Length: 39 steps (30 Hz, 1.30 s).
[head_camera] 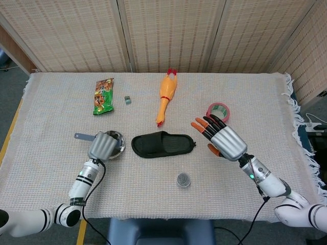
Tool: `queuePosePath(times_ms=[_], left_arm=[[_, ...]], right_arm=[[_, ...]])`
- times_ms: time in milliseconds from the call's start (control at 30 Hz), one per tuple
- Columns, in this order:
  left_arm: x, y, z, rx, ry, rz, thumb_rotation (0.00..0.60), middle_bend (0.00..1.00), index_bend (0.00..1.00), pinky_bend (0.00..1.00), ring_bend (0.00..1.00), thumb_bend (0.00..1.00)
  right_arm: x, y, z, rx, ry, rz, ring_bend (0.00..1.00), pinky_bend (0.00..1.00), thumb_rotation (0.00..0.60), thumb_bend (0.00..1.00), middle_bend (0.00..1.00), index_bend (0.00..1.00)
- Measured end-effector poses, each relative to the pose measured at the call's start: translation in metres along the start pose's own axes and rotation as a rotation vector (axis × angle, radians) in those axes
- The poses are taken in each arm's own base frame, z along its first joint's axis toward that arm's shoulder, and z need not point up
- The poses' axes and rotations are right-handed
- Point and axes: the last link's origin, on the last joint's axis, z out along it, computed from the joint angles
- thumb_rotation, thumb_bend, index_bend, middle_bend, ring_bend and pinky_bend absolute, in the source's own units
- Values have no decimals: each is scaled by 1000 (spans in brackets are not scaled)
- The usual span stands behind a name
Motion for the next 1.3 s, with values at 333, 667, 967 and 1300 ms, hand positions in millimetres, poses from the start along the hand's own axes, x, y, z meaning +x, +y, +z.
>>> queuePosePath(times_ms=[333,667,967,1300], left_arm=[[-29,-2,2,10,-95,60,600,782,678,1000,701,444],[-32,9,4,-34,-130,58,600,512,335,1000,698,444],[-28,15,6,-61,-121,33,600,250,74,1000,697,444],[-16,13,3,-93,-101,-9,600,106,26,1000,687,440]], right_arm=[[7,-2,-8,-21,-13,1,0,50,600,403,0,0],[0,-4,-5,-28,-46,0,0,45,600,403,0,0],[-3,-3,-5,-37,-62,-9,0,37,600,404,0,0],[2,-1,-7,-46,-53,-11,0,36,600,404,0,0]])
